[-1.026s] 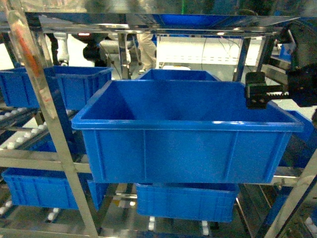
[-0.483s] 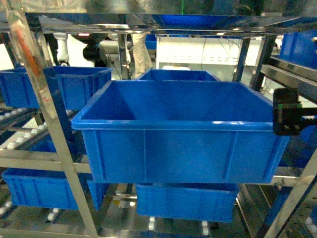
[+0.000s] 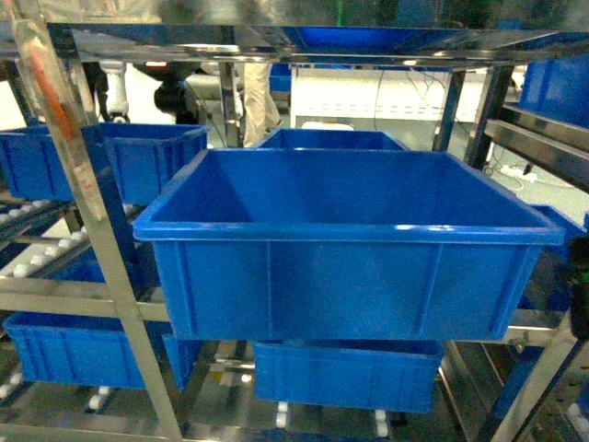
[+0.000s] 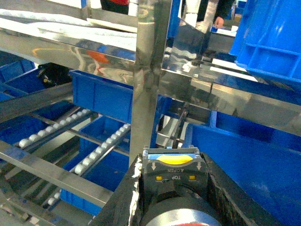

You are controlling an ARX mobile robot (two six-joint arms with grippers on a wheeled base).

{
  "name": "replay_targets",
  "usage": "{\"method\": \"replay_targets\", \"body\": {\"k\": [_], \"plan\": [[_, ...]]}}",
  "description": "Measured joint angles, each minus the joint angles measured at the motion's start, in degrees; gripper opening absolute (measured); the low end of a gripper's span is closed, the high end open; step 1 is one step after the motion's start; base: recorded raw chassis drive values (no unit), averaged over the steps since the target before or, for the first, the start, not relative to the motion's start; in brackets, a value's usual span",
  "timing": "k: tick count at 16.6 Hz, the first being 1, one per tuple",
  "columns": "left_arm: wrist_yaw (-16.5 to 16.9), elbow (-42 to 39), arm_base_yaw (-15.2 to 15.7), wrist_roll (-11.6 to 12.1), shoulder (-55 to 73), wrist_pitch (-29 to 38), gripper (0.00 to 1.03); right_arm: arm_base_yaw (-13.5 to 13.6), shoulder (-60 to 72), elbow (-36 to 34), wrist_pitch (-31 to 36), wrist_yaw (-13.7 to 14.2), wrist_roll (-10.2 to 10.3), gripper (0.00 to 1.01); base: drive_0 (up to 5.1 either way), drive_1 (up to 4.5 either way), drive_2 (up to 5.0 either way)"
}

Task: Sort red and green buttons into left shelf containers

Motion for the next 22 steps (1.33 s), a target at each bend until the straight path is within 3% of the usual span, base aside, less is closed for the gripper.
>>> {"method": "replay_targets", "body": {"k": [2, 3, 9, 11, 13, 15, 17, 19, 22], "plan": [[0.0, 0.0, 0.0, 0.0, 0.0, 0.0, 0.28, -2.6, -4.5, -3.5, -2.8, 1.6, -0.5, 0.98, 0.0, 0.0, 0.0], [0.0, 0.0, 0.0, 0.0, 0.0, 0.0, 0.28, -3.6, -5.2, -4.2, -2.4, 3.8, -1.6, 0.98, 0.0, 0.0, 0.0], [0.0, 0.0, 0.1, 0.0, 0.0, -0.3, 0.28, -3.5, -4.9, -4.2, -2.4, 4.3, -2.5, 0.98, 0.0, 0.0, 0.0], [2.4, 0.4, 0.6, -3.0, 1.1, -4.5, 0.28, -3.5, -4.9, -4.2, -2.4, 4.3, -2.5, 0.98, 0.0, 0.0, 0.0], [7.8, 0.4, 1.0, -5.9, 2.7, -7.8, 0.28, -3.5, -4.9, -4.2, -2.4, 4.3, -2.5, 0.98, 0.0, 0.0, 0.0], [14.9, 0.6, 1.0, -5.3, 4.1, -8.0, 0.28, -3.5, -4.9, -4.2, -2.4, 4.3, -2.6, 0.98, 0.0, 0.0, 0.0], [23.2, 2.1, 1.5, -2.6, 8.0, -9.4, 0.28, -3.5, -4.9, -4.2, -2.4, 4.3, -2.7, 0.98, 0.0, 0.0, 0.0], [27.5, 4.9, 1.9, 0.2, 11.0, -12.2, 0.28, -3.5, -4.9, -4.2, -2.4, 4.3, -2.7, 0.98, 0.0, 0.0, 0.0], [30.4, 10.3, 1.9, 4.8, 18.5, -13.9, 0.28, -3.5, -4.9, -4.2, -2.4, 4.3, -2.7, 0.98, 0.0, 0.0, 0.0]]}}
